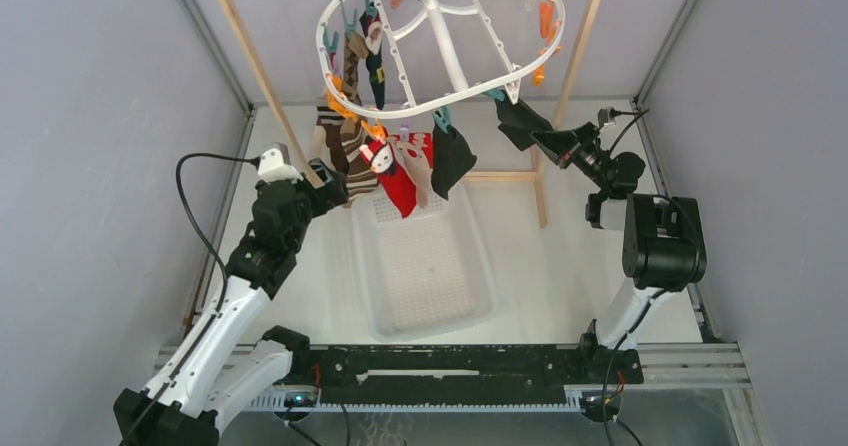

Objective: Remove the socks clipped to the hanger
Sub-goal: Adjust the hanger on the clothesline.

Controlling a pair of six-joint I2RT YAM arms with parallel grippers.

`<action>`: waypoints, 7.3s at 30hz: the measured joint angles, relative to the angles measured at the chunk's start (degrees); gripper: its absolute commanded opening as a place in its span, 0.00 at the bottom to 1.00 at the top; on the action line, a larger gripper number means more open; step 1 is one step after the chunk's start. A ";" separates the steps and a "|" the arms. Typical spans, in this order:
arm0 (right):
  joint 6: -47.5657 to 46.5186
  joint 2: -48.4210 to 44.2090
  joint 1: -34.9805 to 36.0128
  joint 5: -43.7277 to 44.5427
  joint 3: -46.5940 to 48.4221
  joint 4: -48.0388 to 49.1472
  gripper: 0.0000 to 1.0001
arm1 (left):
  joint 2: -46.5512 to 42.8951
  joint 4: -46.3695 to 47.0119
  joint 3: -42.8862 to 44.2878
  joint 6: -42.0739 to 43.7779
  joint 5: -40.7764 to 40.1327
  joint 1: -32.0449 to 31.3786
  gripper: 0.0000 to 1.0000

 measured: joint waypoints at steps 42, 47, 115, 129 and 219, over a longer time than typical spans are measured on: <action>1.86 2.34 0.92 0.39 4.57 -0.09 0.00 | 19.47 13.05 4.09 8.02 7.65 -1.29 0.13; 1.99 2.34 0.92 0.33 4.57 -0.07 0.00 | 21.55 12.96 5.60 8.74 8.20 -1.44 0.02; -55.30 -46.53 77.46 63.17 -3.65 -77.26 0.59 | -0.31 -22.84 17.97 1.29 -1.46 -26.18 0.01; -63.43 -31.65 77.11 64.92 11.32 -73.42 0.59 | 1.09 -24.02 20.00 -0.15 -1.64 -28.87 0.01; -45.35 -48.28 15.65 14.25 1.66 -73.77 0.00 | -9.90 -31.78 20.90 -3.65 -17.20 -32.46 1.00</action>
